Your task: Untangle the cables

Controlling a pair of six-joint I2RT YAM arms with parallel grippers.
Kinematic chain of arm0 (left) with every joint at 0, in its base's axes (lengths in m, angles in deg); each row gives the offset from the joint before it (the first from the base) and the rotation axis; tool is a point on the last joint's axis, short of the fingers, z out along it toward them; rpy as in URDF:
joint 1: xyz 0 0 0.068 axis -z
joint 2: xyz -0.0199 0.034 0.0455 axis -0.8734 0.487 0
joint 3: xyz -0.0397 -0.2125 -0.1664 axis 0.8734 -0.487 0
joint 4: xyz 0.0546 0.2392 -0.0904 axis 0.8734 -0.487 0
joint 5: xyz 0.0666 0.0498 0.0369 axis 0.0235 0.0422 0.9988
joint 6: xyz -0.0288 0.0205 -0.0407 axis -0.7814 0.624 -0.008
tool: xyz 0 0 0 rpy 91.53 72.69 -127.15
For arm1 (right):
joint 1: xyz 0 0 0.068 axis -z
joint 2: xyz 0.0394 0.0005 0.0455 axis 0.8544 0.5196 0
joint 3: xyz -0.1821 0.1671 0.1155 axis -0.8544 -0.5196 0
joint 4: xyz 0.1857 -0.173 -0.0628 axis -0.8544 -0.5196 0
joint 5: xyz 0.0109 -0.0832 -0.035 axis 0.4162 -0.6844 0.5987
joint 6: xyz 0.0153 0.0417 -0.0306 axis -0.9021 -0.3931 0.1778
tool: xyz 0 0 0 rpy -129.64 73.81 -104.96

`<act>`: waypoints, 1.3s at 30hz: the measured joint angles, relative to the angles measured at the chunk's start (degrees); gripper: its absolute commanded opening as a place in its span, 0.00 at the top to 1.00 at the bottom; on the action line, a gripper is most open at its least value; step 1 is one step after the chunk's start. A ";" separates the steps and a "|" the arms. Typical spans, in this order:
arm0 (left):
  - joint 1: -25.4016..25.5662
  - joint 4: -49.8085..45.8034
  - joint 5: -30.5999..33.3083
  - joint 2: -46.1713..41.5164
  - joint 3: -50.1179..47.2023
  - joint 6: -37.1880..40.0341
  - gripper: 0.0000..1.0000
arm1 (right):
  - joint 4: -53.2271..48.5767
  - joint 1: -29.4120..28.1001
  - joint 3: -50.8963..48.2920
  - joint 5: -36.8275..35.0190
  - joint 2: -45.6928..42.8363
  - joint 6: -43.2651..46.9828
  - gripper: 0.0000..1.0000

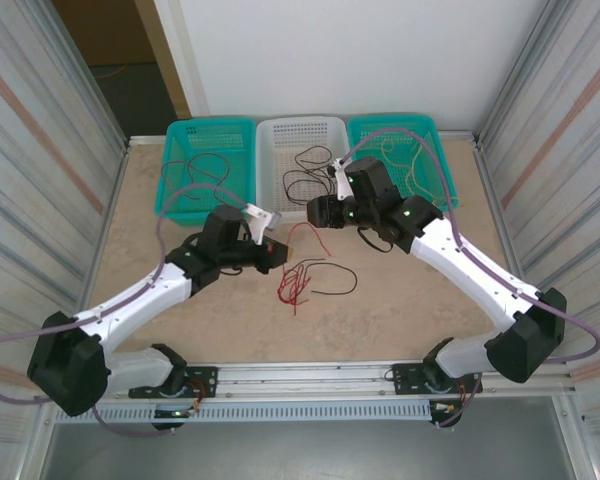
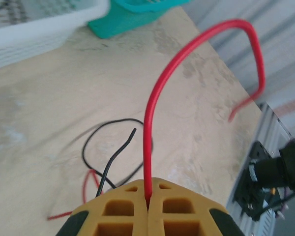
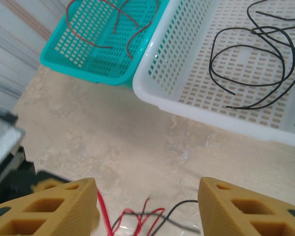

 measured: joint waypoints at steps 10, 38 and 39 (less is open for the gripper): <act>-1.33 1.86 6.40 -4.33 -1.77 -4.81 1.00 | -0.20 -6.27 0.00 5.55 -0.96 -1.73 0.53; 0.37 7.34 8.39 -7.02 -4.63 -7.30 1.00 | 8.94 -2.69 8.92 7.98 15.93 -24.30 0.37; 0.55 7.26 8.50 -6.75 -4.63 -7.15 1.00 | 8.85 -2.69 9.16 8.02 16.26 -24.28 0.37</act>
